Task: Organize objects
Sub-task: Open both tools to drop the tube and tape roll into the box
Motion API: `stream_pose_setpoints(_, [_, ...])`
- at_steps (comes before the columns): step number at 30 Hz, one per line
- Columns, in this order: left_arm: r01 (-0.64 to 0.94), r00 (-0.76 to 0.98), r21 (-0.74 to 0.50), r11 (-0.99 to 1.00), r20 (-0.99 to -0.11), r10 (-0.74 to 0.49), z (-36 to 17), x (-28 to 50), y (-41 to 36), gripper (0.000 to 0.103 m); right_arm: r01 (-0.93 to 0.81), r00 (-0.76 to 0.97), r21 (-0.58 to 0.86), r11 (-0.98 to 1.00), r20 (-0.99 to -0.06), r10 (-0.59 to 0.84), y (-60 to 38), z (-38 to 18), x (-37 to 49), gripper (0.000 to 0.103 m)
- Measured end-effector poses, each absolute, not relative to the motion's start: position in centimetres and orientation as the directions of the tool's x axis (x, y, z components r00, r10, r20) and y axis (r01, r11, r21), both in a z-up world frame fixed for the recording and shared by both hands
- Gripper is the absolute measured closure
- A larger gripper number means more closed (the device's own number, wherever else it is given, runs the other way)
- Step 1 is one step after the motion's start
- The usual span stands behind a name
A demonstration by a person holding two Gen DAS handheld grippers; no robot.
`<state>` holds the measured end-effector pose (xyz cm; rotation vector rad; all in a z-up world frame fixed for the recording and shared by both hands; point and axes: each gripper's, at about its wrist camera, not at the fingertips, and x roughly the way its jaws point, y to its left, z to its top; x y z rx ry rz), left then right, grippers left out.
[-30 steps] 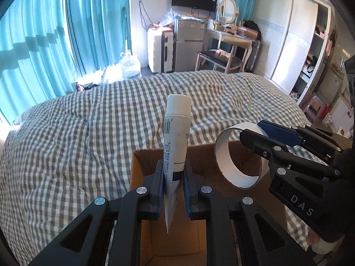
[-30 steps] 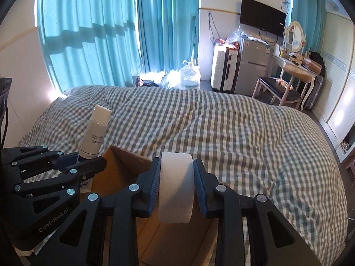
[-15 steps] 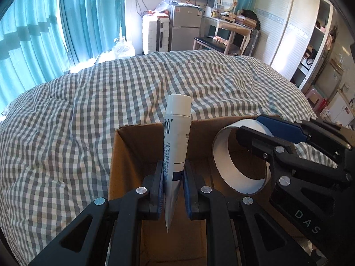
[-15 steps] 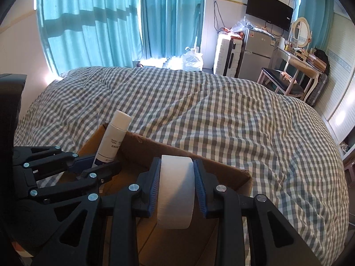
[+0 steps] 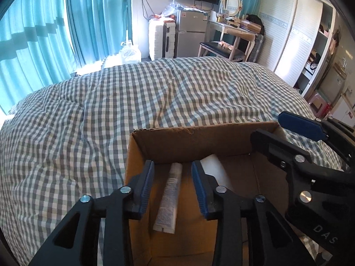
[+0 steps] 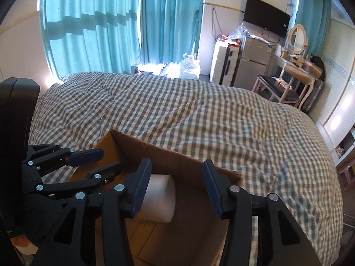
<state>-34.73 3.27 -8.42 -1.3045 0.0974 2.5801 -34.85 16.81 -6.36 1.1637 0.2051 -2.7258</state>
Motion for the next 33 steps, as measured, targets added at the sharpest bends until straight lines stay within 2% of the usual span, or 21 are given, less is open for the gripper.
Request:
stream_pose_setpoints(5, [-0.239, -0.608, -0.042, -0.97, -0.772, 0.183, -5.2, -32.5, 3.0, 0.048, 0.184, -0.715, -0.073, -0.98, -0.695, -0.083, 17.4, -3.2, -32.5, 0.048])
stream_pose_setpoints(7, [-0.237, -0.632, -0.046, -0.97, -0.751, 0.19, -3.2, -31.2, 2.8, 0.044, 0.168, -0.741, -0.086, -0.982, -0.668, -0.068, 17.7, -1.4, -31.2, 0.042])
stream_pose_setpoints(9, [-0.231, -0.659, -0.042, -0.972, -0.728, 0.188, -1.1, -30.0, 2.7, 0.037, 0.151, -0.767, -0.089, -0.984, -0.639, -0.059, 18.1, 0.6, -29.6, 0.037])
stream_pose_setpoints(13, [-0.204, -0.732, -0.018, -0.979, -0.662, 0.164, 3.0, -26.6, 2.4, 0.015, 0.124, -0.814, -0.091, -0.988, -0.578, -0.049, 19.0, 4.7, -26.1, 0.022])
stream_pose_setpoints(16, [-0.194, -0.779, -0.015, -0.981, -0.605, 0.163, 6.2, -23.7, 1.9, 0.012, 0.106, -0.84, -0.088, -0.99, -0.541, -0.042, 19.6, 7.3, -23.4, 0.014])
stream_pose_setpoints(20, [-0.176, -0.809, -0.008, -0.984, -0.568, 0.149, 8.8, -20.3, 1.4, 0.004, 0.123, -0.878, -0.081, -0.989, -0.473, -0.07, 20.0, 10.7, -18.8, 0.013])
stream_pose_setpoints(25, [-0.16, -0.846, -0.003, -0.987, -0.515, 0.139, 11.3, -15.3, 1.1, 0.003, 0.11, -0.908, -0.114, -0.987, -0.415, -0.054, 19.8, 13.6, -13.2, 0.006])
stream_pose_setpoints(33, [-0.102, -0.887, -0.002, -0.995, -0.452, 0.092, 12.3, -7.6, 0.5, 0.001, 0.102, -0.927, -0.161, -0.982, -0.374, -0.035, 19.5, 14.7, -5.8, 0.004])
